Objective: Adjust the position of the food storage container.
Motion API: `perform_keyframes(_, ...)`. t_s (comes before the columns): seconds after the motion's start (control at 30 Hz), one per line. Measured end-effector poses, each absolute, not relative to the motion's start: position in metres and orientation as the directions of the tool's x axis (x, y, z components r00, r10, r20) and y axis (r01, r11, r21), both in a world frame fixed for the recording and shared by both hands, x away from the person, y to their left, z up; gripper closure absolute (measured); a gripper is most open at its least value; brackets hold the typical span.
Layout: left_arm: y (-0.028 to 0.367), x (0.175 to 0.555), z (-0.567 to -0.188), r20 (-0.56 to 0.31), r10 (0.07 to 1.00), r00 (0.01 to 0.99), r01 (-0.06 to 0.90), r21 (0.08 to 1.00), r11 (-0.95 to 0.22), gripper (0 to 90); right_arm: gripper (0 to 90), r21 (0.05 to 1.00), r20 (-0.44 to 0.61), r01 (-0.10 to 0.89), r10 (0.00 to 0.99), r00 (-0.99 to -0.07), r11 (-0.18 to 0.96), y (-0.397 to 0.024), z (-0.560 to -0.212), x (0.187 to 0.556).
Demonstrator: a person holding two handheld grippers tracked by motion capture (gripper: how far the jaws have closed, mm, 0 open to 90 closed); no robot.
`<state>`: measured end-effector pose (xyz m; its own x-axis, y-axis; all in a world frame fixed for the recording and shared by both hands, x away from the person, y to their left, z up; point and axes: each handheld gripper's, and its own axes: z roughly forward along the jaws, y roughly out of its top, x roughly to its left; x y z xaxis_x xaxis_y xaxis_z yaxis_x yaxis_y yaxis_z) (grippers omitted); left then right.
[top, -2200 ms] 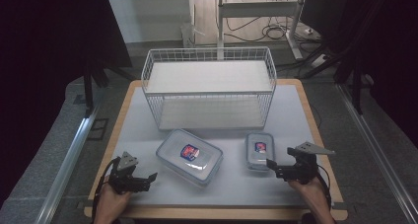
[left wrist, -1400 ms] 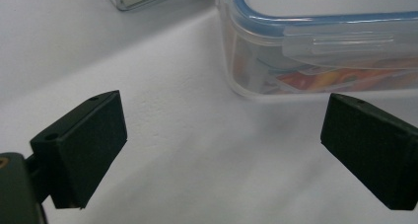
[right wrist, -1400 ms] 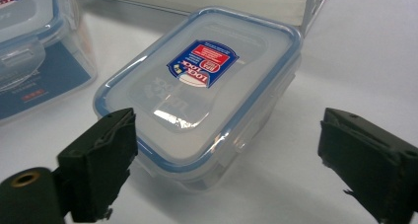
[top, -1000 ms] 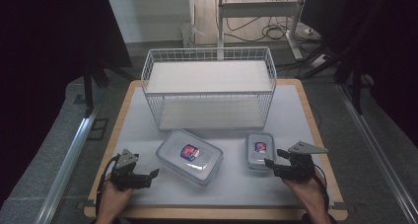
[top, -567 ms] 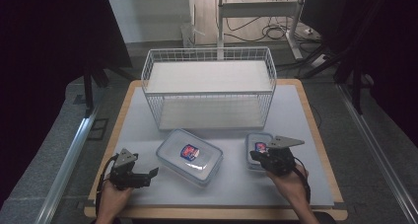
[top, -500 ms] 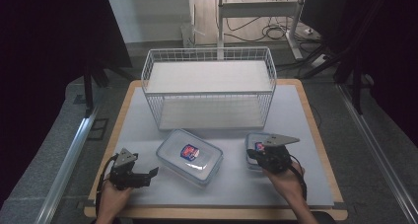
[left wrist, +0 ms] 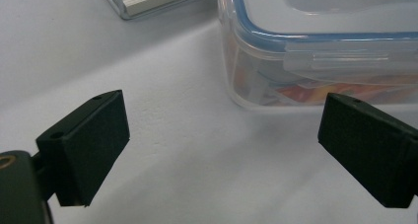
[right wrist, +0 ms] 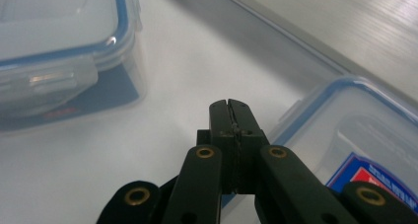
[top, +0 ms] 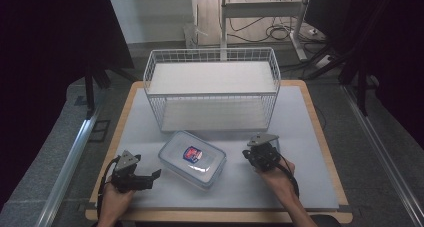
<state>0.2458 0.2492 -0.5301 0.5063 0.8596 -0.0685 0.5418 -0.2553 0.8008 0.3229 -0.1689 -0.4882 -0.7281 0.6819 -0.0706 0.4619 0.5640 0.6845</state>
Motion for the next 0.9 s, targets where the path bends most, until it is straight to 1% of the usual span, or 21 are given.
perform_keyframes(0.07, 0.249, 0.246, -0.530, -0.070, 0.860, 0.506, 0.544, 0.800, -0.255, 5.1, 90.0, 0.675, -0.066, 0.474, 0.686, -0.725, 0.566, -0.175, -0.488, 0.319)
perform_keyframes(0.17, 0.249, 0.246, -0.531, -0.068, 0.859, 0.508, 0.547, 0.796, -0.260, 5.2, 90.0, 0.653, -0.093, 0.491, 0.704, -0.704, 0.577, -0.187, -0.490, 0.313)
perform_keyframes(0.23, 0.249, 0.246, -0.531, -0.067, 0.859, 0.508, 0.547, 0.795, -0.262, 5.2, 90.0, 0.653, -0.086, 0.500, 0.713, -0.696, 0.568, -0.192, -0.491, 0.312)
perform_keyframes(0.3, 0.248, 0.246, -0.531, -0.066, 0.860, 0.506, 0.549, 0.794, -0.262, 5.2, 90.0, 0.659, -0.063, 0.523, 0.733, -0.678, 0.540, -0.207, -0.490, 0.310)
perform_keyframes(0.37, 0.248, 0.246, -0.531, -0.074, 0.861, 0.503, 0.554, 0.792, -0.256, 5.1, 90.0, 0.658, -0.061, 0.530, 0.738, -0.672, 0.536, -0.213, -0.489, 0.309)
perform_keyframes(0.43, 0.248, 0.247, -0.531, -0.099, 0.860, 0.501, 0.568, 0.787, -0.240, 5.1, 90.0, 0.659, -0.047, 0.547, 0.754, -0.655, 0.517, -0.228, -0.488, 0.307)
perform_keyframes(0.57, 0.249, 0.247, -0.531, -0.106, 0.862, 0.495, 0.573, 0.786, -0.233, 5.1, 90.0, 0.666, -0.033, 0.560, 0.770, -0.637, 0.493, -0.242, -0.488, 0.305)
perform_keyframes(0.73, 0.251, 0.247, -0.531, -0.119, 0.867, 0.484, 0.584, 0.782, -0.219, 4.9, 90.0, 0.673, -0.025, 0.586, 0.804, -0.593, 0.453, -0.262, -0.487, 0.301)
perform_keyframes(0.9, 0.253, 0.248, -0.531, -0.126, 0.870, 0.477, 0.597, 0.773, -0.216, 4.5, 90.0, 0.694, 0.007, 0.608, 0.840, -0.542, 0.386, -0.286, -0.484, 0.298)
